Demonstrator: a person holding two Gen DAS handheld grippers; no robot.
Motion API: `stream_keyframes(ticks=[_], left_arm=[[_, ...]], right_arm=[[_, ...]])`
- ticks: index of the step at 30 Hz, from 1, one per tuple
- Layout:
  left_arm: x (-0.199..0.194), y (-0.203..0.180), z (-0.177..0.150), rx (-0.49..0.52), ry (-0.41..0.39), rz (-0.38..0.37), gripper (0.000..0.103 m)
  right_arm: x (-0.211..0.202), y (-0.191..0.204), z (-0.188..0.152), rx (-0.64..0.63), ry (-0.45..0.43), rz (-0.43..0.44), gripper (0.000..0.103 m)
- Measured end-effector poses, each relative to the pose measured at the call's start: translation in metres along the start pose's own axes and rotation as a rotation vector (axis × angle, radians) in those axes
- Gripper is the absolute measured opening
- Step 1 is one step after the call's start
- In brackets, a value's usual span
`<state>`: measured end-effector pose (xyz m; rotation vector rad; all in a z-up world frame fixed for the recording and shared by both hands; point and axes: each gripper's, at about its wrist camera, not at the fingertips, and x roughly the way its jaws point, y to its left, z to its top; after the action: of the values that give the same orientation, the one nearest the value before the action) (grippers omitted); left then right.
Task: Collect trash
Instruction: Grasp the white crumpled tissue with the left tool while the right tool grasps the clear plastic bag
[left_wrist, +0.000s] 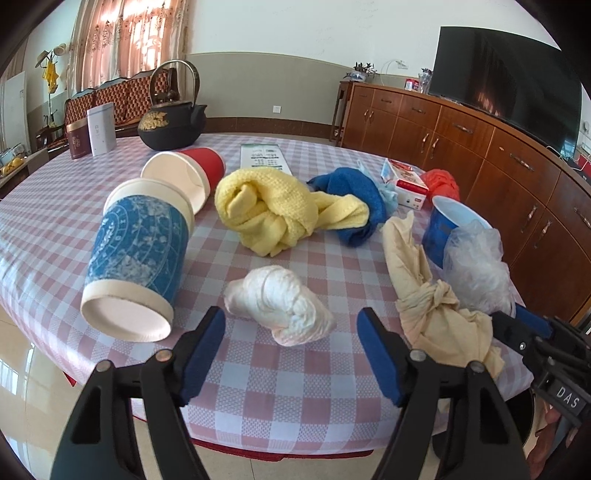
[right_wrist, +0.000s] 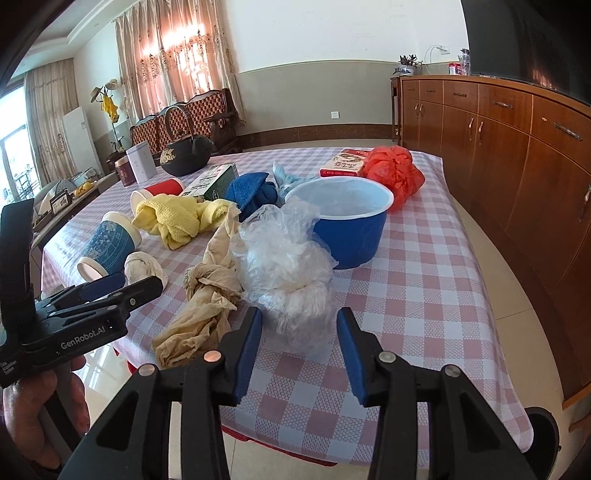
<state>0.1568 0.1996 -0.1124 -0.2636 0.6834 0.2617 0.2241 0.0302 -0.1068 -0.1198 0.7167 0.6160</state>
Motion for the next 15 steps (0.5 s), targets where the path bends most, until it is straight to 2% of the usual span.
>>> stream_keyframes(ticks=[4, 6, 7, 9, 15], left_arm=[[0.005, 0.0, 0.001, -0.011, 0.006, 0.002, 0.06], [0.005, -0.001, 0.002, -0.012, 0.004, -0.002, 0.049], [0.004, -0.002, 0.001, -0.01, 0.004, -0.007, 0.046], [0.002, -0.005, 0.0, -0.004, -0.001, -0.017, 0.043], [-0.009, -0.011, -0.002, 0.018, -0.02, -0.036, 0.039]], right_arm=[[0.005, -0.001, 0.002, 0.009, -0.005, 0.026, 0.032], [0.005, 0.0, 0.003, 0.008, -0.009, 0.03, 0.028], [0.004, 0.0, 0.003, 0.007, -0.011, 0.031, 0.026], [0.002, 0.002, 0.001, 0.001, -0.019, 0.032, 0.021], [-0.013, 0.004, 0.0, -0.002, -0.042, 0.022, 0.019]])
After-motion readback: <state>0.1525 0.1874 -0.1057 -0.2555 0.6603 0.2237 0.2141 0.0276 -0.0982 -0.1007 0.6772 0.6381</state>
